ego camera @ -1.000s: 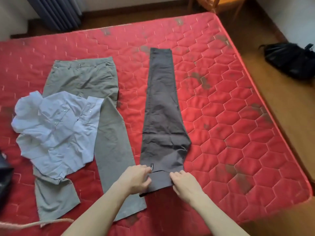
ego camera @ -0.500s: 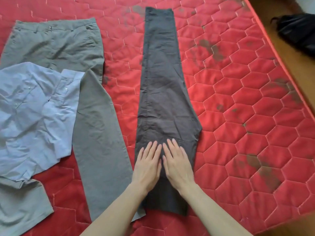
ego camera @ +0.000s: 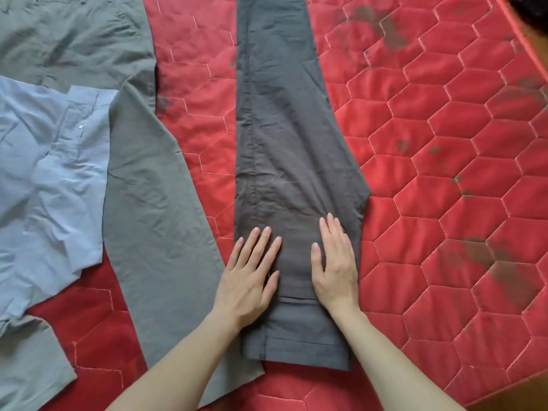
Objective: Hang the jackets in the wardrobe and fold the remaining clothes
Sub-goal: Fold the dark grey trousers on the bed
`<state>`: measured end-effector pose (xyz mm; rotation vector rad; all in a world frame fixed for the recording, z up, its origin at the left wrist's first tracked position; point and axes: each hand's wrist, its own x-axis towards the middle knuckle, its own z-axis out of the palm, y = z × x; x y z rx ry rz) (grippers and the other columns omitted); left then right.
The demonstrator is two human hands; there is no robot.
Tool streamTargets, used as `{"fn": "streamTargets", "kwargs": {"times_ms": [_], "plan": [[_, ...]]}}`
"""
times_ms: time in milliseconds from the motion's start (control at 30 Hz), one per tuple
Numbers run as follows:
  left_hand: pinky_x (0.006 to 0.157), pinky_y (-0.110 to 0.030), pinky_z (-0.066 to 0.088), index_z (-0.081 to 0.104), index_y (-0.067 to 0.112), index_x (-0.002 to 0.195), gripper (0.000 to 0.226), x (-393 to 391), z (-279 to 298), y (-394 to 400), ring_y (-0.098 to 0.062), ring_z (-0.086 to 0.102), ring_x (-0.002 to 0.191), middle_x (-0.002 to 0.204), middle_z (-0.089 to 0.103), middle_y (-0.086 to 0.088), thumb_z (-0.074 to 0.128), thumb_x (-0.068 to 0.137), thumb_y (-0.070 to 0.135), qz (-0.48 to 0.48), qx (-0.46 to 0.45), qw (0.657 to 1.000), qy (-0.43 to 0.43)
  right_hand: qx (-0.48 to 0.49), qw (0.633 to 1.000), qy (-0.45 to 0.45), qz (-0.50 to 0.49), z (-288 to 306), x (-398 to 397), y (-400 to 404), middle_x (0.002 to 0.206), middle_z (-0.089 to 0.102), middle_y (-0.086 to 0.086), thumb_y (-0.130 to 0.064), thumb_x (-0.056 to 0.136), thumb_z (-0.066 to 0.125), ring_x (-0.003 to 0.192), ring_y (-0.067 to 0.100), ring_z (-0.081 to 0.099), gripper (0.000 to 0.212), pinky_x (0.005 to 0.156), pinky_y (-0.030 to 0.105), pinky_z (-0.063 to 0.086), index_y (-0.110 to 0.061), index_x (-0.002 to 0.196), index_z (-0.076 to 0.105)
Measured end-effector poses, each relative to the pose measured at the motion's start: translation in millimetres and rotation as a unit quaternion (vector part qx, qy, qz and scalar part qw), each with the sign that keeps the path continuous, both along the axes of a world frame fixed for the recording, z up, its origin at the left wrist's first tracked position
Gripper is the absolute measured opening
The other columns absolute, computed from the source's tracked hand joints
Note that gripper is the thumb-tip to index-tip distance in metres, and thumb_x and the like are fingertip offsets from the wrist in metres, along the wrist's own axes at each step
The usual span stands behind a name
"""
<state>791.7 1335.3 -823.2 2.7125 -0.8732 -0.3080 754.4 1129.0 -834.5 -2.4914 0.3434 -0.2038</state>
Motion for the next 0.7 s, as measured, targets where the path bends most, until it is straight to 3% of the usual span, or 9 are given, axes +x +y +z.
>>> {"fn": "streamTargets", "kwargs": {"times_ms": [133, 233, 333, 467, 567, 700], "plan": [[0.126, -0.05, 0.021, 0.027, 0.016, 0.163, 0.066, 2.6, -0.1, 17.9, -0.027, 0.01, 0.16, 0.172, 0.015, -0.005, 0.043, 0.099, 0.024, -0.071, 0.004, 0.997, -0.012, 0.101, 0.994, -0.031, -0.003, 6.5, -1.5, -7.0, 0.166, 0.033, 0.007, -0.013, 0.106, 0.044, 0.155, 0.018, 0.029, 0.05, 0.124, 0.044, 0.03, -0.006, 0.155, 0.042], [0.125, -0.05, 0.021, 0.027, 0.012, 0.162, 0.079, 9.8, -3.9, 33.4, -0.031, 0.011, 0.159, 0.171, 0.018, -0.007, 0.041, 0.085, 0.006, -0.125, -0.002, 0.992, -0.012, 0.136, 0.99, -0.013, 0.021, 15.4, -6.9, -14.3, 0.169, 0.027, 0.004, -0.01, 0.106, 0.042, 0.156, 0.018, 0.027, 0.05, 0.125, 0.04, 0.028, -0.007, 0.156, 0.04], [0.125, -0.05, 0.025, 0.028, 0.01, 0.161, 0.081, 20.3, 0.9, 47.2, -0.035, 0.015, 0.158, 0.171, 0.019, -0.009, 0.033, 0.082, -0.006, -0.191, 0.012, 0.981, -0.033, 0.096, 0.99, 0.01, 0.106, 17.8, -22.8, -31.0, 0.17, 0.023, 0.005, -0.011, 0.105, 0.044, 0.156, 0.02, 0.025, 0.053, 0.126, 0.043, 0.027, -0.008, 0.157, 0.039], [0.121, -0.052, 0.032, 0.036, 0.014, 0.159, 0.065, 29.7, 8.7, 52.9, -0.037, 0.025, 0.154, 0.168, 0.028, -0.011, 0.034, 0.096, 0.002, -0.261, 0.039, 0.961, -0.085, 0.005, 0.972, 0.049, 0.231, 16.5, -47.4, -61.7, 0.171, 0.019, 0.006, -0.01, 0.1, 0.044, 0.158, 0.027, 0.02, 0.06, 0.122, 0.052, 0.03, -0.011, 0.159, 0.035], [0.12, -0.053, 0.035, 0.034, 0.016, 0.16, 0.061, 33.6, 9.1, 55.5, -0.035, 0.027, 0.154, 0.168, 0.027, -0.01, 0.037, 0.1, 0.006, -0.298, 0.051, 0.948, -0.101, -0.055, 0.94, 0.084, 0.326, 22.0, -52.8, -84.6, 0.172, 0.013, 0.009, -0.005, 0.09, 0.054, 0.159, 0.031, 0.013, 0.076, 0.123, 0.053, 0.028, -0.016, 0.161, 0.031], [0.121, -0.052, 0.034, 0.029, 0.016, 0.162, 0.07, 42.0, 18.3, 60.3, -0.033, 0.026, 0.155, 0.169, 0.025, -0.01, 0.044, 0.095, 0.007, -0.344, 0.071, 0.93, -0.11, -0.087, 0.884, 0.118, 0.443, 35.7, -41.8, -109.9, 0.173, 0.01, 0.01, -0.02, 0.082, 0.058, 0.16, 0.032, 0.008, 0.086, 0.128, 0.046, 0.02, -0.021, 0.163, 0.028]]}}
